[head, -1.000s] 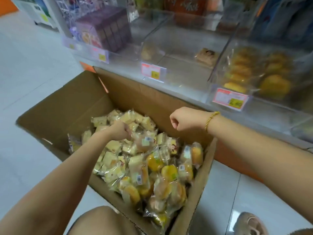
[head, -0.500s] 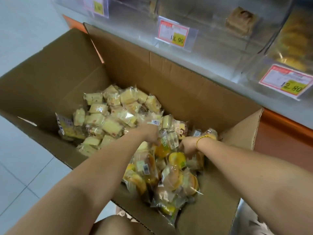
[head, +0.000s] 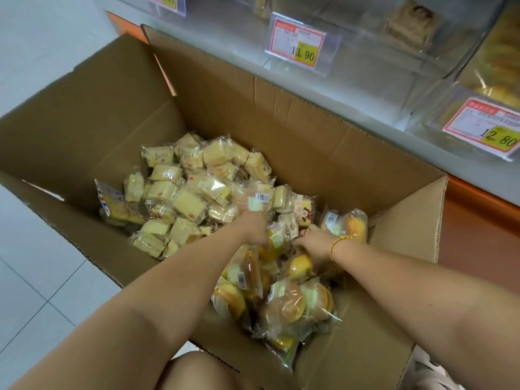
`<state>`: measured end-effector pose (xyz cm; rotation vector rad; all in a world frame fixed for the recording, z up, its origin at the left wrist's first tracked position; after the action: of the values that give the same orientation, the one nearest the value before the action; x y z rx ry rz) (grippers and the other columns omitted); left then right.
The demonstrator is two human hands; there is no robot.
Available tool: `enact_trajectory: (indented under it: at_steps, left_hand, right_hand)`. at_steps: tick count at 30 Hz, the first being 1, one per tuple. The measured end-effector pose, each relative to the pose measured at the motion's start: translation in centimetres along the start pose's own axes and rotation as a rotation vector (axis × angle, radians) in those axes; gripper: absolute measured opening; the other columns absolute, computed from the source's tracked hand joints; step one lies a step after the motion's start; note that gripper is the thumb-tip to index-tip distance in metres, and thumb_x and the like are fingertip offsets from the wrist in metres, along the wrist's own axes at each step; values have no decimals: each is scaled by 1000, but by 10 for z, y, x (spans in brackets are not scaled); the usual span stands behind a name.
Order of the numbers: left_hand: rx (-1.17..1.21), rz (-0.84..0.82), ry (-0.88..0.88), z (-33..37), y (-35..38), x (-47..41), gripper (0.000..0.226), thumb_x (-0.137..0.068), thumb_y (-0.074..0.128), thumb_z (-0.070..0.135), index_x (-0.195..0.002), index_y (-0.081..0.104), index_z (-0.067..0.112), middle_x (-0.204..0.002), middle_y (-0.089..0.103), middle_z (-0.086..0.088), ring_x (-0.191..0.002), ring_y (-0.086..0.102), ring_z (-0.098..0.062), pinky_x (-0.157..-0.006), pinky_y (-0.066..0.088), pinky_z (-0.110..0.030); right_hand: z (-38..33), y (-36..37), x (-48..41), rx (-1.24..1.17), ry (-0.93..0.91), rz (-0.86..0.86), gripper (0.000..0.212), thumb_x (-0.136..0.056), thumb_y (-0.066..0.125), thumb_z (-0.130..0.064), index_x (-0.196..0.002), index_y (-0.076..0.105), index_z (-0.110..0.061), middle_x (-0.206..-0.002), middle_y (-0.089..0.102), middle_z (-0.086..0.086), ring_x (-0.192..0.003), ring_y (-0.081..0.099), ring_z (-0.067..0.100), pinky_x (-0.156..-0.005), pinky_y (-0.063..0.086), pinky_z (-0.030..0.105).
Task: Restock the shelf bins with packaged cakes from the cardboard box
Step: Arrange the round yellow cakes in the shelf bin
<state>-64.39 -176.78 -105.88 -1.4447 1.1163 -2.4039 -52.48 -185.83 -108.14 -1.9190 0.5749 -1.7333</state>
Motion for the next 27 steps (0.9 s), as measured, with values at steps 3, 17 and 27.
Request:
enact_trajectory:
  at_steps: [3,17,27]
  left_hand:
    - [38,-14,-4,0,8,0,40,-79,75,36,-97,64,1,-96,55,-10,-95,55,-25,-80,50,-35]
    - [786,106,99,-21,-59,38,82,-68,83,27,-137,43,7,-120,60,-15,-99,65,-25,-89,54,-40]
    - [1265,278,449,64,-153,134,66,-58,88,16,-116,59,3,-106,69,-10,-92,66,-20,-81,53,-32]
  right_hand:
    - [-2,7,6,-54,-27,4,54,-68,83,-27,-105,43,-25,-103,56,1,-99,53,21,-79,42,34]
    - [11,-129,122,-116,-88,267,34,-75,74,-39,-102,57,-25,-80,52,-15,-77,49,11,-62,37,24]
    - [77,-163,311,-815,-68,692,19,-72,72,-45,-72,63,-28,-60,54,-18,-55,47,-1,-58,35,18]
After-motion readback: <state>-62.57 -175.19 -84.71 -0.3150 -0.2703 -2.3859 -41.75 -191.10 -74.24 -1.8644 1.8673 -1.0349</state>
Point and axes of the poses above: each hand's wrist, its own x-axis away from the middle knuckle, its own y-axis out of the palm, z = x × y, the point moved 5 cm from there along -x, towards the middle knuckle
